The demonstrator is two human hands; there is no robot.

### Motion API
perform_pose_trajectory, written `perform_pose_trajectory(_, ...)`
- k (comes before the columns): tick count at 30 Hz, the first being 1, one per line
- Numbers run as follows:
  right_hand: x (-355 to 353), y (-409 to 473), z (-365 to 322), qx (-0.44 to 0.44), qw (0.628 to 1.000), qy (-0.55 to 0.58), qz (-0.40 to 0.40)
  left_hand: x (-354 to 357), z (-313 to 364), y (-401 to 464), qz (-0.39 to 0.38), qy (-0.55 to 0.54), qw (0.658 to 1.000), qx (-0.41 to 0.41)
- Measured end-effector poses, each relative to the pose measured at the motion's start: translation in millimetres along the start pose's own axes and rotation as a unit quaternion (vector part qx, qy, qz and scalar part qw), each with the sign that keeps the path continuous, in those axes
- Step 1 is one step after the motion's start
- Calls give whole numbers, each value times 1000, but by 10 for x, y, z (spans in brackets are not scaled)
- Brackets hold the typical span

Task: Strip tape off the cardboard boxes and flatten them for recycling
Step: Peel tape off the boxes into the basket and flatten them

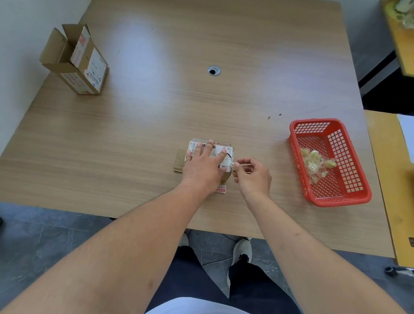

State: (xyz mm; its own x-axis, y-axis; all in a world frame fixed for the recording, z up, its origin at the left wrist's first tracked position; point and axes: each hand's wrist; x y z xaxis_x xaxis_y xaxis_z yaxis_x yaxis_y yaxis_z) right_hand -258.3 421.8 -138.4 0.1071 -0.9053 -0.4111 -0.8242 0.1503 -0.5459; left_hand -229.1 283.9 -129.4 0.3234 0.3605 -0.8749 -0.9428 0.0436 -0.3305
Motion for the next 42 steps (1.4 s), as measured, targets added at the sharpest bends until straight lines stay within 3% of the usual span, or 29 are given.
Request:
perform_pose_trajectory(7,16,-95,-42,-52,987,-148,38,20,-11,-5,5,2,1000,1)
perform_pose_trajectory(14,16,-31,15,-70,993,-98,-13,6,-15,18,4,-4,1000,1)
perform_pose_trajectory(23,-371,31,-206,-75,988,-105,84,19,86,7,6,6,1000,7)
perform_pose_trajectory(28,-824,302,-354,-72,990,-65,98,31,481,188,-7,4,1000,23)
perform_pose_trajectory(34,-1354,794,-243,-57,980,-91,170,116,872,419,-8,12,1000,8)
perform_pose_trajectory(42,-1727,1173,-35,-13,982,-125,142,119,1097,668,-4,-2,1000,-22)
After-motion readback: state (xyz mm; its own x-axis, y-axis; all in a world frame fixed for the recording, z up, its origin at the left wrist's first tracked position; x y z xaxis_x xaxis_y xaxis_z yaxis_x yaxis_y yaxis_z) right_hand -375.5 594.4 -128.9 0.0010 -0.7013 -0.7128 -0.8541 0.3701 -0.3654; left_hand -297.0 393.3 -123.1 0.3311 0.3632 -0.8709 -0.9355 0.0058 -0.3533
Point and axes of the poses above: each hand's wrist, its own y-axis towards the middle knuckle, its own x-axis out of the palm, z = x × y, and after that the axes turned 14 degrees about x, right-handed
